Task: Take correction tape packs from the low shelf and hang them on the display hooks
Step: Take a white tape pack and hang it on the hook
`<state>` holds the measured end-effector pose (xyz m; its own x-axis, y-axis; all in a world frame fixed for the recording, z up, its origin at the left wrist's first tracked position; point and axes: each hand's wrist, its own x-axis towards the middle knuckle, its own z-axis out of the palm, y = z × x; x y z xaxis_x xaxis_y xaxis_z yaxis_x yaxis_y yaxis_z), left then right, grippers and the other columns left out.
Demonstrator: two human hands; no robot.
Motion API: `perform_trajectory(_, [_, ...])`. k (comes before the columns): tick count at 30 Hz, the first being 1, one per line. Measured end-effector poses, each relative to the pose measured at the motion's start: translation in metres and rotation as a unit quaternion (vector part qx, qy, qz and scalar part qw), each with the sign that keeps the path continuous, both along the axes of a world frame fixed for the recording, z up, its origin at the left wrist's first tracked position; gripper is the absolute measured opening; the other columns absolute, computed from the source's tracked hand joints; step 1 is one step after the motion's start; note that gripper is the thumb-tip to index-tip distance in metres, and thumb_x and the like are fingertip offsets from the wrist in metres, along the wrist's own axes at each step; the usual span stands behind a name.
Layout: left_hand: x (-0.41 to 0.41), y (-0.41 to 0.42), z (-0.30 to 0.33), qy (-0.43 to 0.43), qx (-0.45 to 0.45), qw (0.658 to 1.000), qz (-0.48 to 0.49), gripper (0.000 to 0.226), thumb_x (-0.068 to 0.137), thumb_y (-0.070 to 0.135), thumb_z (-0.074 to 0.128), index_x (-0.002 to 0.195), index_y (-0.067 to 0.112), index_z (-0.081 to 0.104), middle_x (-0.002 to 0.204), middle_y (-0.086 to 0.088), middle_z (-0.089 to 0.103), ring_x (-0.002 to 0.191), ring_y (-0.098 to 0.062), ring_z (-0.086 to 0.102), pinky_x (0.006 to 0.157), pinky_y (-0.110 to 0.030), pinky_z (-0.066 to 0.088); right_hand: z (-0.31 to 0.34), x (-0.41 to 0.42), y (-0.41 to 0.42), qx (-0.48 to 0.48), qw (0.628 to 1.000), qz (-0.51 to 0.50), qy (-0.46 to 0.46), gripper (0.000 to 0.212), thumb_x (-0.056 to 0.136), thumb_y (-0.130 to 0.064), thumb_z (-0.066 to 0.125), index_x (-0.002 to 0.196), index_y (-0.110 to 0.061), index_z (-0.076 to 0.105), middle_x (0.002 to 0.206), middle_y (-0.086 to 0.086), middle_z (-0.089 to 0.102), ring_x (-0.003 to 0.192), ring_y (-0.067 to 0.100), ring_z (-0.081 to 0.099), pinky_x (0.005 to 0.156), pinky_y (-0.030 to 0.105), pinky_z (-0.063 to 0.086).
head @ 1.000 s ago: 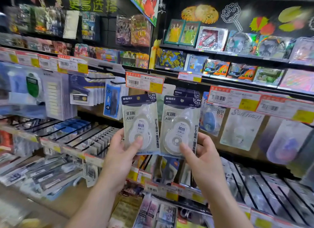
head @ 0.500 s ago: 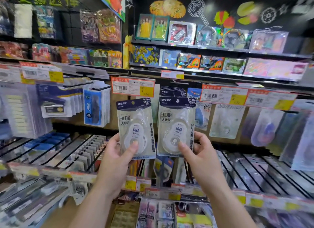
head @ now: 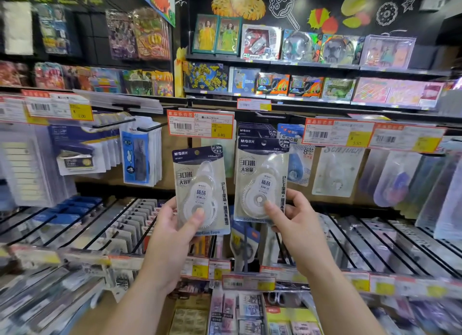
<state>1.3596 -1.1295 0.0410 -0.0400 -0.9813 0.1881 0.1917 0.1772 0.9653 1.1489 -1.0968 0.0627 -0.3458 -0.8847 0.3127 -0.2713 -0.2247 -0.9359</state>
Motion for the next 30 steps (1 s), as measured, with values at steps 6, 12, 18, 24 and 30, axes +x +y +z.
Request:
perform_trajectory(6, [0.000,-0.003,0.001,0.006,-0.001,1.000,0.000,0.047,0.072,0.038,0.070,0.115,0.042,0.052,0.114,0.002,0.074,0.108,-0.018,0.069,0.102,-0.048,0.049,-0.007,-0.007,-0.017,0.072,0.996,-0.032,0.048,0.052,0.085,-0.062,0.057,0.098,-0.012,0.061,0.088,0.004,0.072,0.080,0.016,0.070,0.081,0.042,0.057])
perform_trajectory(12, [-0.003,-0.008,0.001,0.005,-0.007,1.000,-0.003,0.053,0.074,0.036,0.070,0.123,0.037,0.051,0.117,0.000,0.073,0.108,-0.018,0.069,0.101,-0.048,0.050,-0.014,-0.010,-0.038,0.060,0.998,-0.009,-0.012,0.056,0.084,-0.061,0.060,0.098,-0.007,0.064,0.091,0.011,0.074,0.072,0.013,0.066,0.074,0.034,0.055])
perform_trajectory(18, [-0.005,-0.014,-0.001,0.001,-0.003,1.000,0.000,0.054,0.074,0.035,0.071,0.125,0.036,0.051,0.118,-0.001,0.072,0.108,-0.017,0.069,0.101,-0.047,0.050,-0.013,-0.016,-0.057,0.056,0.998,-0.006,-0.015,0.050,0.088,-0.059,0.058,0.099,-0.010,0.063,0.090,0.007,0.072,0.071,0.010,0.066,0.075,0.033,0.055])
perform_trajectory(24, [-0.008,-0.020,0.000,0.005,-0.006,1.000,0.002,0.062,0.074,0.034,0.071,0.131,0.031,0.049,0.116,0.001,0.073,0.109,-0.016,0.069,0.102,-0.048,0.049,-0.009,-0.020,-0.076,0.054,0.998,-0.002,-0.017,0.045,0.091,-0.055,0.058,0.096,-0.012,0.064,0.090,0.006,0.073,0.071,0.012,0.065,0.069,0.028,0.053])
perform_trajectory(30, [-0.010,-0.022,0.001,0.010,-0.013,1.000,0.007,0.060,0.075,0.034,0.070,0.132,0.029,0.049,0.118,0.002,0.073,0.109,-0.016,0.069,0.101,-0.050,0.050,-0.007,-0.023,-0.091,0.058,0.998,0.012,-0.032,0.041,0.090,-0.056,0.058,0.093,-0.016,0.064,0.090,0.006,0.072,0.071,0.012,0.067,0.063,0.025,0.049])
